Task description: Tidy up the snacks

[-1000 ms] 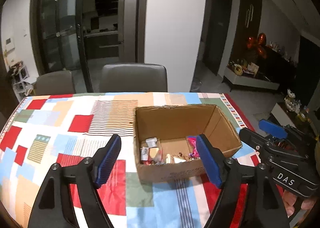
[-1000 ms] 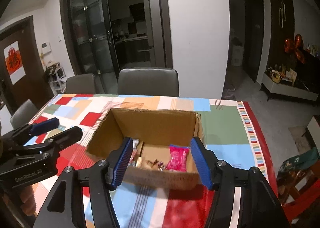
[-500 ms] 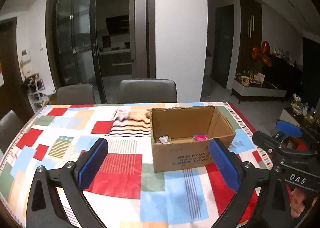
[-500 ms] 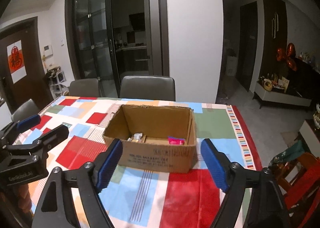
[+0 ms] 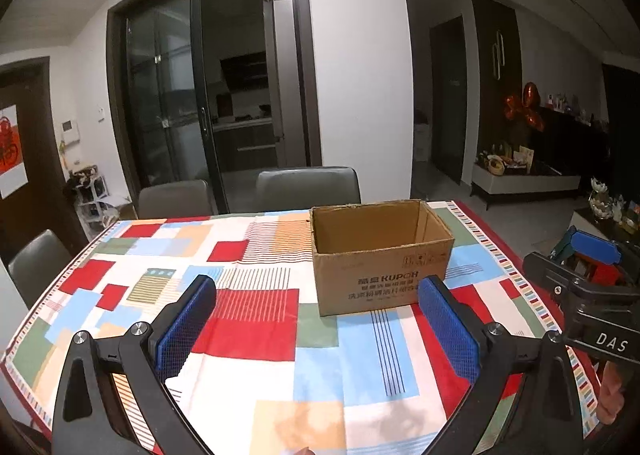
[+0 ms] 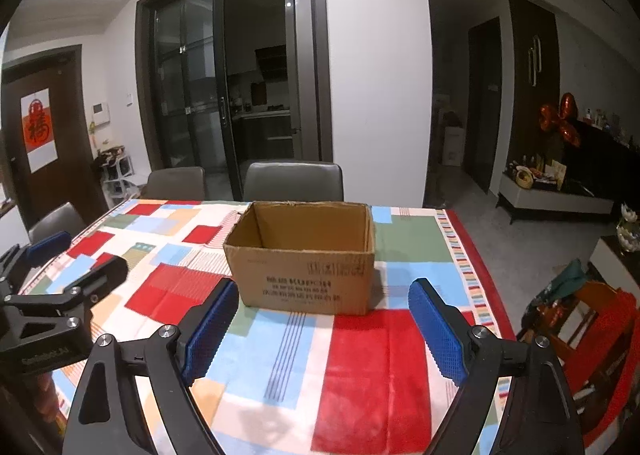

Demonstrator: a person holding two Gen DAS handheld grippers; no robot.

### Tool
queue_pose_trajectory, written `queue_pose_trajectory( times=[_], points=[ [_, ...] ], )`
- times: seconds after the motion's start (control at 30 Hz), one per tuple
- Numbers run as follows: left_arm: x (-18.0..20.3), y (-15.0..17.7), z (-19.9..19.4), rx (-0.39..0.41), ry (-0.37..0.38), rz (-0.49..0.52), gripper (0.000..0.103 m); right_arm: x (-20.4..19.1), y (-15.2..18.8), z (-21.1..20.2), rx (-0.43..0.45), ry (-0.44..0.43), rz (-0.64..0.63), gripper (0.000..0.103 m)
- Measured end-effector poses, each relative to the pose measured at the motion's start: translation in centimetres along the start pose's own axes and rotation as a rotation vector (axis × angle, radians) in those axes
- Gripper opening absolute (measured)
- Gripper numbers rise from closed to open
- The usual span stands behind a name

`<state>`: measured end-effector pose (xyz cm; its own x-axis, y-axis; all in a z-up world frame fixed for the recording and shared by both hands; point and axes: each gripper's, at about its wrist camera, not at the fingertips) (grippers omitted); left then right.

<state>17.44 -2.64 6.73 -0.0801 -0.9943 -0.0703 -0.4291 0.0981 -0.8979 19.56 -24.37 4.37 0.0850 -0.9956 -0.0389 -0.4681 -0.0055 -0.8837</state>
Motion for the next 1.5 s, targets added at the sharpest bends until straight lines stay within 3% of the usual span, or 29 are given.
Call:
queue_pose_trajectory(
  times=[0.47, 1.5],
  points=[
    [0.4, 2.9, -3.9, 0.009, 0.014, -0.025, 0.103, 0.4, 3.1, -3.8, 0.007, -0.025, 0.018, 0.088],
    [0.4, 3.9, -5.6, 0.052, 0.017, -0.041, 0.103, 0.0, 4.1, -6.0, 0.057, -0.019, -0.005, 0.088]
  ],
)
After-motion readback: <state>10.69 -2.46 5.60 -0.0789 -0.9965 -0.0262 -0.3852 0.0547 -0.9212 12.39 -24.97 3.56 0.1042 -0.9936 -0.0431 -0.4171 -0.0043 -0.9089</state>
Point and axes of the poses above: each gripper's, at about its wrist camera, not at the fingertips, and z roughly the way its jaws point, x to its right, y to its underside
